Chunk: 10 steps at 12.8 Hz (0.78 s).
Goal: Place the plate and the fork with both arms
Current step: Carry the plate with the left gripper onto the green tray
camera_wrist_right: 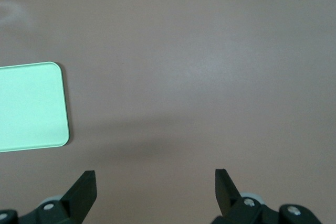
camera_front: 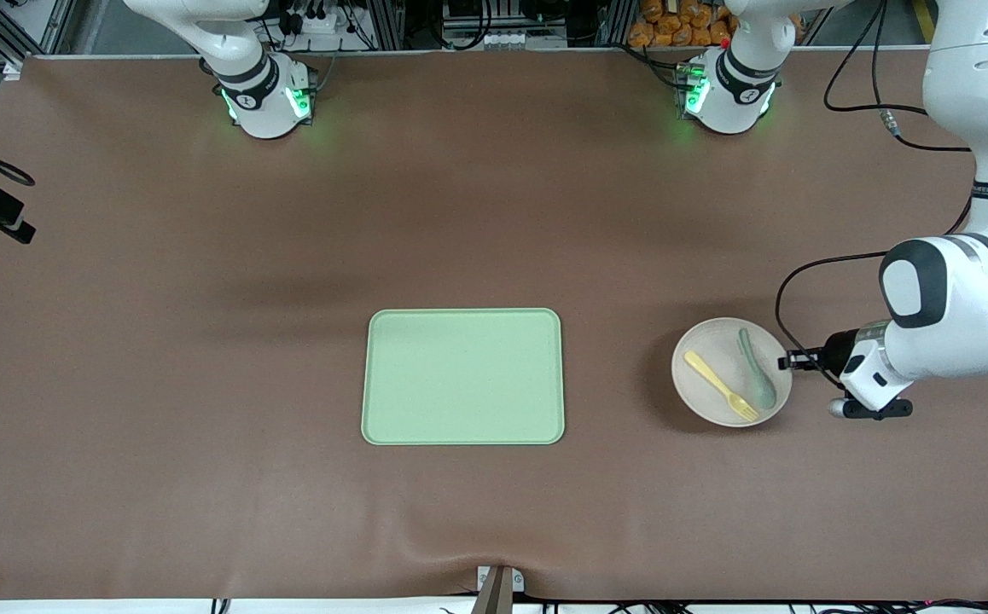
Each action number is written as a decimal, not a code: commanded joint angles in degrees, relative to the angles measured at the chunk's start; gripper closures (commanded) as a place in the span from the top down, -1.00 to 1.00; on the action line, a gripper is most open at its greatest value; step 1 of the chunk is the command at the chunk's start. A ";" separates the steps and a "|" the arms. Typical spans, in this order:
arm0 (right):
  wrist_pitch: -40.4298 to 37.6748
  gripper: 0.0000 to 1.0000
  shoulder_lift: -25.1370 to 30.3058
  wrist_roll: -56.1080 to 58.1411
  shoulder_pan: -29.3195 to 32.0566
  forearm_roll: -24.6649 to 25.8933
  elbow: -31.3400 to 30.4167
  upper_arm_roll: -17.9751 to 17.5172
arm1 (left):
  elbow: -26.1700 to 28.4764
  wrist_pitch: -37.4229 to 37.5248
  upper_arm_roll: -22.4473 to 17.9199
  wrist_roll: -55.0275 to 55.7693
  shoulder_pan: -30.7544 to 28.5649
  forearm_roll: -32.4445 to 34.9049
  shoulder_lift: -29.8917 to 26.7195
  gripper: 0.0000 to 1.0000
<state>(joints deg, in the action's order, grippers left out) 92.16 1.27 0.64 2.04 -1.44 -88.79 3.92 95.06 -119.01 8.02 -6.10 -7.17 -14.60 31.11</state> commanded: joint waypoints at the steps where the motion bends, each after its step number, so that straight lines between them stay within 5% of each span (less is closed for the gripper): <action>1: -0.40 1.00 0.31 0.33 1.04 -0.14 -0.07 -0.58 | -8.73 1.68 -0.11 2.04 4.61 -3.05 4.74 -1.00; 10: -0.40 1.00 0.31 0.33 1.04 -0.14 -0.07 -0.58 | -13.67 -6.39 -0.20 17.51 20.43 -3.94 8.79 -1.00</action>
<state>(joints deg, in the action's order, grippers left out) 92.12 1.27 0.64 2.04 -1.44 -88.79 3.99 83.28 -123.39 8.41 9.57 11.19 -17.36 38.22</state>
